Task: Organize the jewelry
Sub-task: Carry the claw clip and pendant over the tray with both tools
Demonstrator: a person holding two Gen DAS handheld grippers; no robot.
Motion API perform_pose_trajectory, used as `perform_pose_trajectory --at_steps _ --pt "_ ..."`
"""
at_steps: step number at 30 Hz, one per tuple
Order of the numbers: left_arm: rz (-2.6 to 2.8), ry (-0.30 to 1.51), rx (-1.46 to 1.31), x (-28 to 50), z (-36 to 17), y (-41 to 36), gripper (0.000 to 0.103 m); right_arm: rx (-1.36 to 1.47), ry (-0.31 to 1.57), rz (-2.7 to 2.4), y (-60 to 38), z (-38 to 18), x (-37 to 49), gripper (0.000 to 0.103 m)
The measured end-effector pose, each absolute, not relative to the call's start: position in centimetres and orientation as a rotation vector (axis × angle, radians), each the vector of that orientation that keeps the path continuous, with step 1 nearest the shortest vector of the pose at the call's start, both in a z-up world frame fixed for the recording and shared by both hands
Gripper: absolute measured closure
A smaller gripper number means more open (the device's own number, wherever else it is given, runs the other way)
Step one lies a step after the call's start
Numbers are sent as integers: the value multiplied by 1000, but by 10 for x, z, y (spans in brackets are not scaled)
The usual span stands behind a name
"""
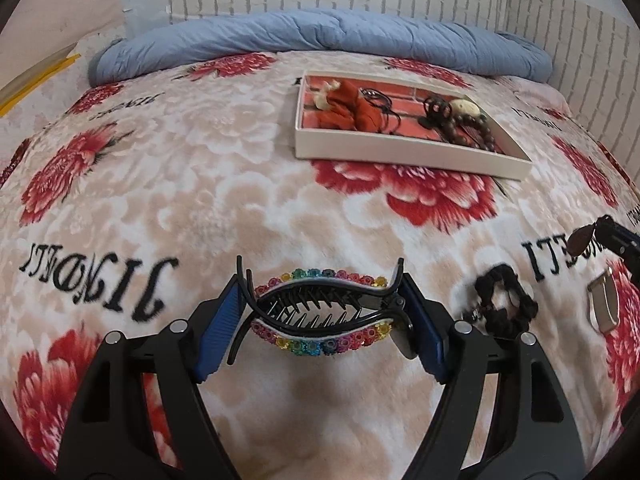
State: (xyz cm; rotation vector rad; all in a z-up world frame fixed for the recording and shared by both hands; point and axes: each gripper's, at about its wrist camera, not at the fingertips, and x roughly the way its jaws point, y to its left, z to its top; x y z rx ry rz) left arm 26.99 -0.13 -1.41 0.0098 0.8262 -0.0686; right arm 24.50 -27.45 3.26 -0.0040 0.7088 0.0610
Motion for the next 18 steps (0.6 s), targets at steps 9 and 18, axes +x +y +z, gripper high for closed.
perform_pose_trajectory --at_steps 9,18 --pt "-56 792 15 303 6 2 29 3 664 72 -271 59 285 83" --pt "-76 769 -12 358 21 -10 29 20 651 69 -272 69 341 83"
